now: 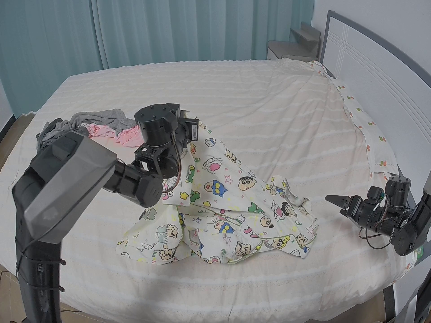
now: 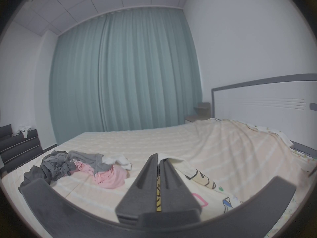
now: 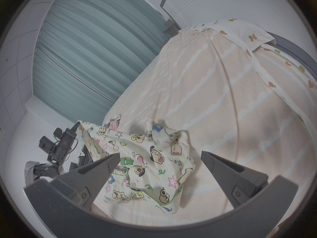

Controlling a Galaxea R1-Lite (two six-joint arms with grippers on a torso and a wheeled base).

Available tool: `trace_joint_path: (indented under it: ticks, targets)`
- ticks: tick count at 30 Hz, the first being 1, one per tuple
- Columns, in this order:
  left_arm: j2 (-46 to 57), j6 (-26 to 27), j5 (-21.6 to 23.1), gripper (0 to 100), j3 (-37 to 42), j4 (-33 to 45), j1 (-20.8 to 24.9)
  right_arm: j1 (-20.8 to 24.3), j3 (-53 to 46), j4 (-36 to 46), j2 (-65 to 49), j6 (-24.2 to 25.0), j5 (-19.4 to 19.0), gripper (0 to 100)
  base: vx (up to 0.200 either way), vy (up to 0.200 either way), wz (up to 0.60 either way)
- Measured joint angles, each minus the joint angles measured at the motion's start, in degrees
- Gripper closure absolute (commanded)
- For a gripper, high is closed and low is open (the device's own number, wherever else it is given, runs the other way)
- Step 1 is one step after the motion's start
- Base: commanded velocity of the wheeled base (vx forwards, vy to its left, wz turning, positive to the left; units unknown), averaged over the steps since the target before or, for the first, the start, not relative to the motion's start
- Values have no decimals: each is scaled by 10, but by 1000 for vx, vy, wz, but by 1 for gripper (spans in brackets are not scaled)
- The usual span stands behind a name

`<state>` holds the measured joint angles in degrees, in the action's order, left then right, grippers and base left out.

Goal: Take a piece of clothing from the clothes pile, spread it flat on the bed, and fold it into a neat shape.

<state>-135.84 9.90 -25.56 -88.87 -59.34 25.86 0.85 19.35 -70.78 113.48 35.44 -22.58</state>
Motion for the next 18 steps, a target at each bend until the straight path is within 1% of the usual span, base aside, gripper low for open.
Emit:
trace_joint_path:
  ticks: [3, 6, 7, 10, 12, 15, 18]
  targets:
    - [-43, 4, -15, 100, -78, 13, -7, 3, -4, -7, 1, 0, 0, 0, 0, 0, 0]
    - [-88, 8, -33, 100, -153, 43, -15, 5, -7, -12, 1, 1, 0, 0, 0, 0, 0]
    - [-100, 9, -39, 0, -173, 52, -17, 5, -7, -14, 2, 1, 0, 0, 0, 0, 0]
    - [-139, 11, -51, 0, -223, 100, -23, 7, -10, -17, 2, 1, 0, 0, 0, 0, 0]
    - [-163, 12, -57, 0, -241, 129, -27, 7, -11, -19, 2, 1, 0, 0, 0, 0, 0]
    - [-187, 12, -61, 0, -251, 147, -30, 9, -12, -21, 3, 1, 0, 0, 0, 0, 0]
    - [-207, 11, -65, 0, -255, 147, -31, 9, -13, -21, 3, 1, -1, 0, 0, 0, 0]
